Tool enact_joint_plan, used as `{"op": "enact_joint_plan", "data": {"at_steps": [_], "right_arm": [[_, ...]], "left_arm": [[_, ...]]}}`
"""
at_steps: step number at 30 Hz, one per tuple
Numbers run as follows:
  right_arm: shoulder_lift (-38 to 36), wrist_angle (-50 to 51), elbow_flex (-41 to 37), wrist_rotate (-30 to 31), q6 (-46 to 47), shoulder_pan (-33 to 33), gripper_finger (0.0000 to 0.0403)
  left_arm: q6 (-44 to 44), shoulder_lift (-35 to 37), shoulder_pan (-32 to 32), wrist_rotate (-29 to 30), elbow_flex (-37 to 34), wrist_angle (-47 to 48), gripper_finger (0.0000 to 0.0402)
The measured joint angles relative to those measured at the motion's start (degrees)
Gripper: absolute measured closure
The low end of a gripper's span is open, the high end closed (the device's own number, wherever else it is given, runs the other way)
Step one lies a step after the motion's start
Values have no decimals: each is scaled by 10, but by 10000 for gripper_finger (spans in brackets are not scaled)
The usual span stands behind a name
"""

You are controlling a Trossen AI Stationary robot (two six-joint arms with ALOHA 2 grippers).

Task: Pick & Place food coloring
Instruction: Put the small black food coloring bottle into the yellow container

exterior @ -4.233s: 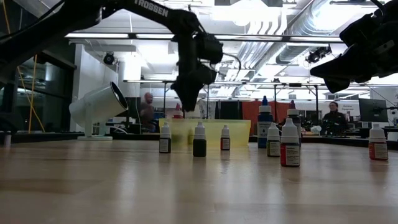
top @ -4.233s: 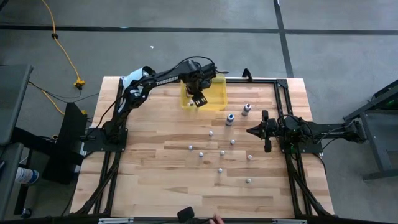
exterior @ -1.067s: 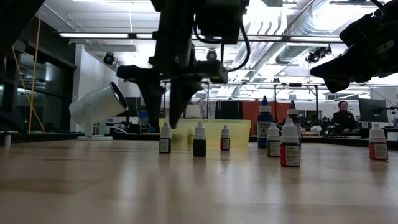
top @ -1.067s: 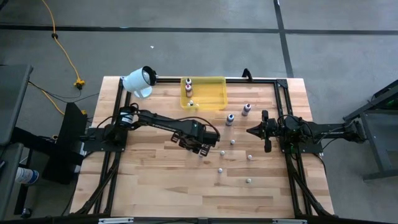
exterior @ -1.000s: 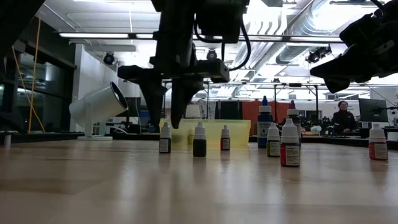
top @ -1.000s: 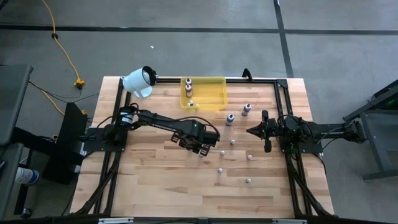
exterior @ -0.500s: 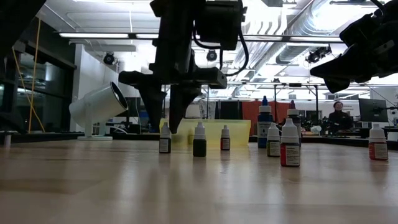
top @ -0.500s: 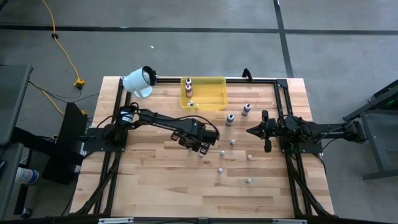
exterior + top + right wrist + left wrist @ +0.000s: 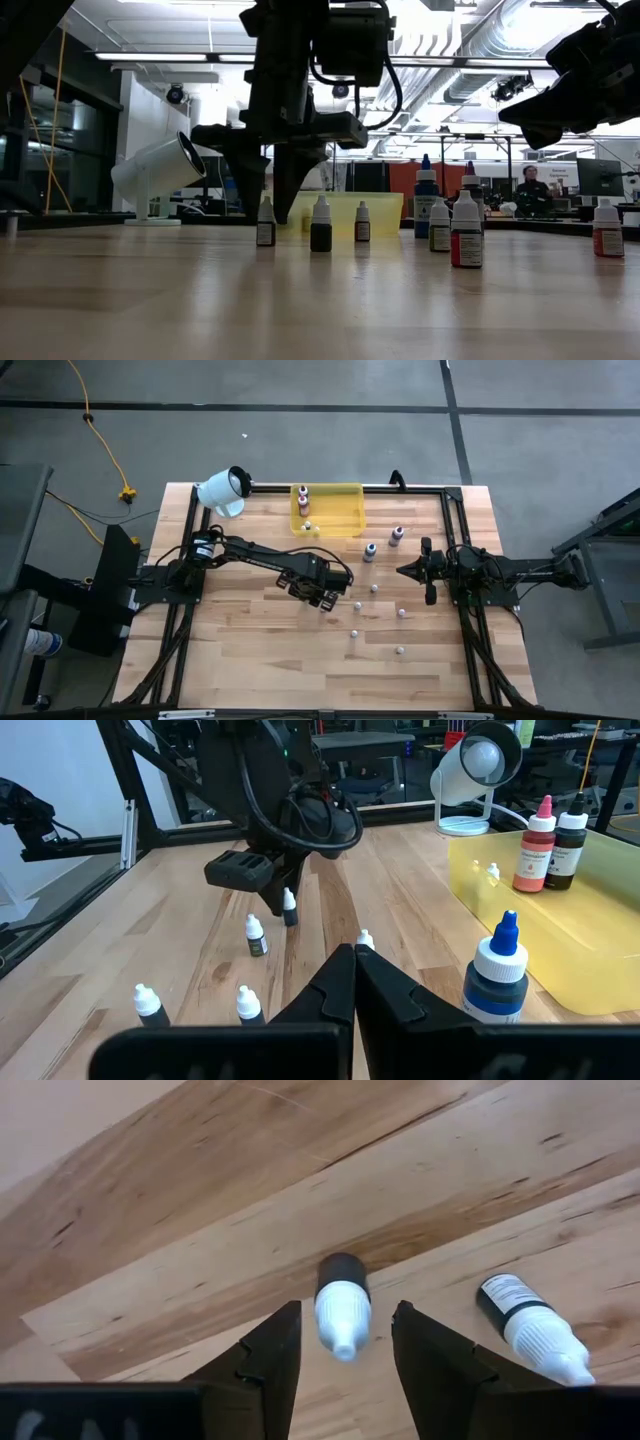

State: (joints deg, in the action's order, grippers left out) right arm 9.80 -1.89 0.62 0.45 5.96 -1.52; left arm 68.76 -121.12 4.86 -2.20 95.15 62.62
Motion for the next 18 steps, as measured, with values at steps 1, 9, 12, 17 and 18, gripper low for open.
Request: {"op": "enact_joint_plan", "data": {"at_steps": [1, 9, 12, 17, 18], "right_arm": [[0, 0, 0, 0, 0, 0, 402], [0, 0, 0, 0, 0, 0, 402], [0, 0, 0, 0, 0, 0, 402], [0, 0, 0, 0, 0, 0, 402], [0, 0, 0, 0, 0, 0, 402]], "left_arm": [[0, 0, 0, 0, 0, 0, 263], [-9, 0, 0, 5, 0, 1, 348], [-14, 0, 0, 5, 0, 0, 369], [-46, 2, -8, -10, 16, 17, 368], [-54, 4, -12, -12, 23, 21, 365]]}}
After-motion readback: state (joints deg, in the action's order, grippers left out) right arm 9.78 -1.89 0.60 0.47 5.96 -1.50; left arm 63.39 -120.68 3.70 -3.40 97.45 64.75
